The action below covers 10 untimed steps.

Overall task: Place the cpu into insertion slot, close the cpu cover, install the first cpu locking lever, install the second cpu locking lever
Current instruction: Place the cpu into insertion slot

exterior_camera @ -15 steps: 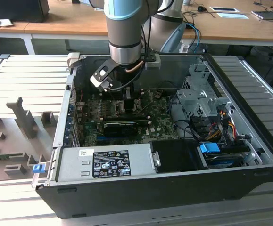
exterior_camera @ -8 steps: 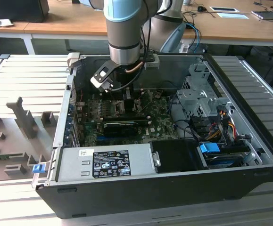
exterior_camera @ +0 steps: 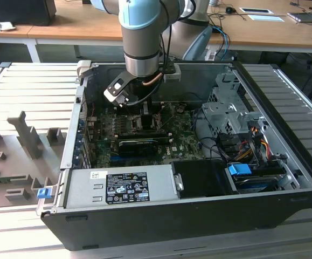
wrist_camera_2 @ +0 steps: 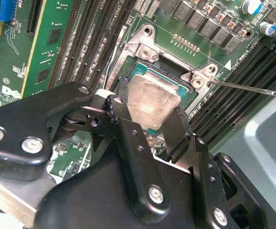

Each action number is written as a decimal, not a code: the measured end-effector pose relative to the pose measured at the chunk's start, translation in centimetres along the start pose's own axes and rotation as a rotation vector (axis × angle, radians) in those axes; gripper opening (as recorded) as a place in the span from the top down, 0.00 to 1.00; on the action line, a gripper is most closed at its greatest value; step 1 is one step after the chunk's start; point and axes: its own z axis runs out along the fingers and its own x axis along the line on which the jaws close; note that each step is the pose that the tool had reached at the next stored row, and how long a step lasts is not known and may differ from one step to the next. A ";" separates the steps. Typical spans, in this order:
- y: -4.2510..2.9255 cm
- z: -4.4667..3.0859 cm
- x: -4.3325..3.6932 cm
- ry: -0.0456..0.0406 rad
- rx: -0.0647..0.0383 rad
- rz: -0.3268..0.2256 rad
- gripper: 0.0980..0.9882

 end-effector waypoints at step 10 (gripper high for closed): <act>0.07 0.04 0.15 0.0003 0.000 0.000 0.43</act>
